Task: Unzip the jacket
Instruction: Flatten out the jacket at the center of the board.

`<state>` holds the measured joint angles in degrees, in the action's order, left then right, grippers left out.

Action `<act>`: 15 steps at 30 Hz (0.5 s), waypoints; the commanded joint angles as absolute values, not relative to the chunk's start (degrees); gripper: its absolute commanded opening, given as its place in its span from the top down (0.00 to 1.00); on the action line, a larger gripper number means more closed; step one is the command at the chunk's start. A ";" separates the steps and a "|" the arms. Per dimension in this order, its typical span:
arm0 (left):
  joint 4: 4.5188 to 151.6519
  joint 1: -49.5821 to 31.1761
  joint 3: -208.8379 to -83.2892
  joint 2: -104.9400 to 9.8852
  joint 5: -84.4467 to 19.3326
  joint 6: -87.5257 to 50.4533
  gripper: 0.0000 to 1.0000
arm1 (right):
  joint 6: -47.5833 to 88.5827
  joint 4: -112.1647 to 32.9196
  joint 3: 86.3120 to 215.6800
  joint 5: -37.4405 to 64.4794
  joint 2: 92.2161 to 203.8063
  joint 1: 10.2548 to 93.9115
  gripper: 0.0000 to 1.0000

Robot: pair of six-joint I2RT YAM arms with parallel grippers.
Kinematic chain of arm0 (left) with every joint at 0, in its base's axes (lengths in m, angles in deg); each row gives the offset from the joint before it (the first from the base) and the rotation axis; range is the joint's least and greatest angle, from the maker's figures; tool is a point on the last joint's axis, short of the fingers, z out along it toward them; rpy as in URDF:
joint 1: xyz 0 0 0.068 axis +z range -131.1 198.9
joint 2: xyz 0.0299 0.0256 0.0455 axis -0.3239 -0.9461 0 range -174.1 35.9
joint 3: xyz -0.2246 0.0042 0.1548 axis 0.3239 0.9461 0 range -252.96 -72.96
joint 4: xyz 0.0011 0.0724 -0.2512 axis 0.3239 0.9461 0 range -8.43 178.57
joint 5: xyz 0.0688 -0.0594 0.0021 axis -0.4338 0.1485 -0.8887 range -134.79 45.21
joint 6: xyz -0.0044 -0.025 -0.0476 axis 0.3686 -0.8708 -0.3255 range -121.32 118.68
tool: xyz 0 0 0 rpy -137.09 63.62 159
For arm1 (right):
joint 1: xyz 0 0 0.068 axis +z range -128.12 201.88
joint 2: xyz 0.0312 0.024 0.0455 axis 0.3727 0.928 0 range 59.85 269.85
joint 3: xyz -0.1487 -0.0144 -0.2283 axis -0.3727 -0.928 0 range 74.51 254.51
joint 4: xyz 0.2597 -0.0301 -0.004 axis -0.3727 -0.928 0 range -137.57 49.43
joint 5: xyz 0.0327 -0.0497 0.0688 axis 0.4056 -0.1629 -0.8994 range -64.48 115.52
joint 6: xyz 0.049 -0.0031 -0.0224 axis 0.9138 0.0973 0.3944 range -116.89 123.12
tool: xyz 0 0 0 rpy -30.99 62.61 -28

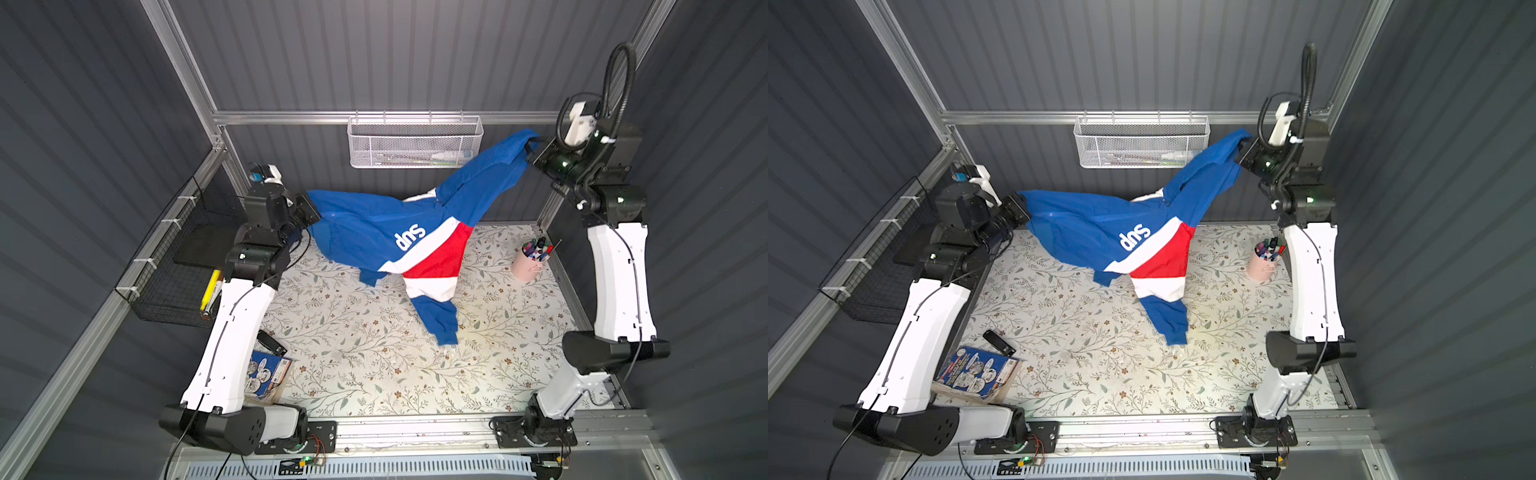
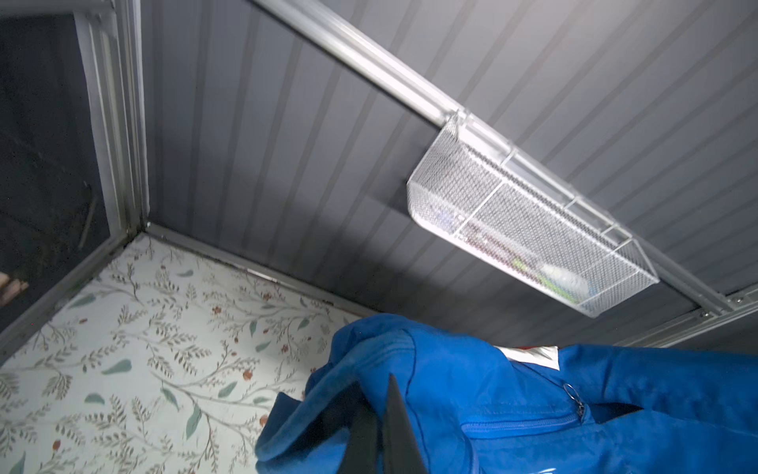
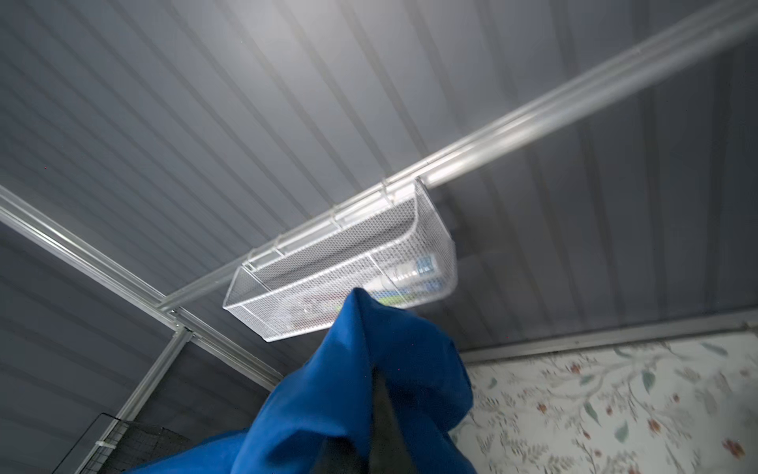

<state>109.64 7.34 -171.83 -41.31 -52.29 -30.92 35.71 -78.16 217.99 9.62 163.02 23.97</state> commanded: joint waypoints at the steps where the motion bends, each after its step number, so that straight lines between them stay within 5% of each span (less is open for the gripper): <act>1: 111.16 7.73 -175.57 -41.20 -52.35 -27.24 1.00 | 35.44 -82.76 224.09 9.03 163.47 23.91 1.00; 5: 108.02 4.73 -165.31 -36.73 -42.41 -29.53 1.00 | 33.55 -84.04 205.72 16.46 151.88 23.87 1.00; 8: 101.73 -6.15 -148.92 -30.23 -42.06 -34.05 1.00 | 32.06 -76.93 179.26 25.43 137.07 22.85 1.00; 13: 90.43 -19.93 -126.19 -25.37 -34.34 -41.82 1.00 | 33.48 -79.55 153.72 27.08 123.37 15.15 1.00; 15: 87.93 -25.65 -122.91 -26.71 -34.62 -43.04 0.69 | 32.96 -79.85 147.09 26.57 121.26 13.14 1.00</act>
